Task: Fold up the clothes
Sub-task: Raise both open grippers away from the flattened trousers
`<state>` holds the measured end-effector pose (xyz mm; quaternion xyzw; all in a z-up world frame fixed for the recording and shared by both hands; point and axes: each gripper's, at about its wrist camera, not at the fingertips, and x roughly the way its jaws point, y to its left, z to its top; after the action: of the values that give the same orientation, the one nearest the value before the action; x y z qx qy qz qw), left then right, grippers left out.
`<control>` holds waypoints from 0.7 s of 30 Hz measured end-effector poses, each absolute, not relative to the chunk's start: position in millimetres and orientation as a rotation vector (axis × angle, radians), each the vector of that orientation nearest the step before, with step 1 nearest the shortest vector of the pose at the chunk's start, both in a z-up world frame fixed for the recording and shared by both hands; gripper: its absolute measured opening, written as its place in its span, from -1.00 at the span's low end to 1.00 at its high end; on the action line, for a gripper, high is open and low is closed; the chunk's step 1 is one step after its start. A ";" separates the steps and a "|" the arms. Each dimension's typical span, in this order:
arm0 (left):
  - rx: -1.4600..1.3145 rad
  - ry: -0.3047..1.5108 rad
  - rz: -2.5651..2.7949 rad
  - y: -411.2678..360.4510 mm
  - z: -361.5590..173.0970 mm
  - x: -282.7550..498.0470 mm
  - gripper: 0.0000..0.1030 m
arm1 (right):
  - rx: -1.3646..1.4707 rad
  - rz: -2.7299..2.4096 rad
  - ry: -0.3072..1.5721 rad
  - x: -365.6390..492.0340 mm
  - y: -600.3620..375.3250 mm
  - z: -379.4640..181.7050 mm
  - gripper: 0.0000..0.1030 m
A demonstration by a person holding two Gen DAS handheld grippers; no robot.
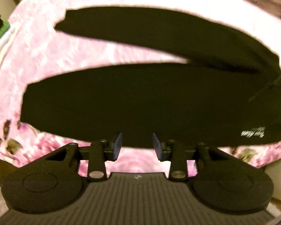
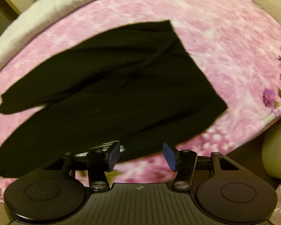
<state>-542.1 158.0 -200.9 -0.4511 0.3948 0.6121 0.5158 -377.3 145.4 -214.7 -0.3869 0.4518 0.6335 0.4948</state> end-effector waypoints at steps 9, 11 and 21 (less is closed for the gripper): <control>-1.065 0.836 1.501 135.6 -136.3 -551.4 -0.32 | -0.950 1.608 0.998 -420.7 138.1 -161.1 0.32; -1.058 0.821 1.512 124.2 -129.5 -555.6 -0.31 | -0.968 1.623 0.986 -424.2 132.8 -157.7 0.39; -1.001 0.776 1.607 75.9 -85.9 -522.7 -0.21 | -1.019 1.686 0.937 -407.6 96.6 -135.4 0.60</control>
<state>-522.7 75.9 -85.9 -0.4177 0.3237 0.6706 0.5206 -407.6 96.6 -135.4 -0.4142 0.3811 0.6854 0.4619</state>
